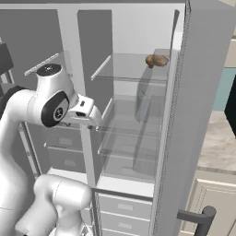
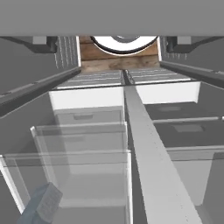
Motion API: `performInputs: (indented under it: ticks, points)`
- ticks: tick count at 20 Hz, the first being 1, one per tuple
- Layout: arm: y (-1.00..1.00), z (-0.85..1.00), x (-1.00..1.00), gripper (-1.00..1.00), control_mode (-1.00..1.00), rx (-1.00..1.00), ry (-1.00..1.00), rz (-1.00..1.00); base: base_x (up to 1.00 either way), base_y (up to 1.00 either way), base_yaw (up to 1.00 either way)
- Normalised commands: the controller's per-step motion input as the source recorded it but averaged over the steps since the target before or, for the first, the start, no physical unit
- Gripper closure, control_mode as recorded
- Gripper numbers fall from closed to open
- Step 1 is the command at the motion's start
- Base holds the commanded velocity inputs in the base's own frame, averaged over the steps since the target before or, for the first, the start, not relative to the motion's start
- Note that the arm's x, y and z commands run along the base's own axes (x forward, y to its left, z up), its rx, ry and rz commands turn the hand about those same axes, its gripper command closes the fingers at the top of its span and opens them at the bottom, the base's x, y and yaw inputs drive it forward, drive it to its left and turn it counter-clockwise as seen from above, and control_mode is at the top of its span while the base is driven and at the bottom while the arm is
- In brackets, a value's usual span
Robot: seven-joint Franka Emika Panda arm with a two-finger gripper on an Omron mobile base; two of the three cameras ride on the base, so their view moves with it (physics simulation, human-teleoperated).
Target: Pick up the frozen chicken drumstick from the freezer, place it on any shelf in the fridge, and close the fridge and freezer doors when done.
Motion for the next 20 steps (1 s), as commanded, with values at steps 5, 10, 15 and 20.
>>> performInputs:
  ticks: [5,10,15,20]
  points:
    - [0.11,-0.12,0.01,-1.00,-1.00,-0.03,0.00,0.01,0.00,0.00,0.00]
    - [-0.03,0.00,0.00,-1.00,1.00,0.00,0.00,0.00,-0.06,-0.16,0.01]
    - [0.00,0.00,0.00,-1.00,1.00,0.00,0.00,0.00,-0.11,-0.33,0.04]
    - [0.00,0.00,0.00,-1.00,1.00,0.00,0.00,0.00,-0.24,-0.14,0.02]
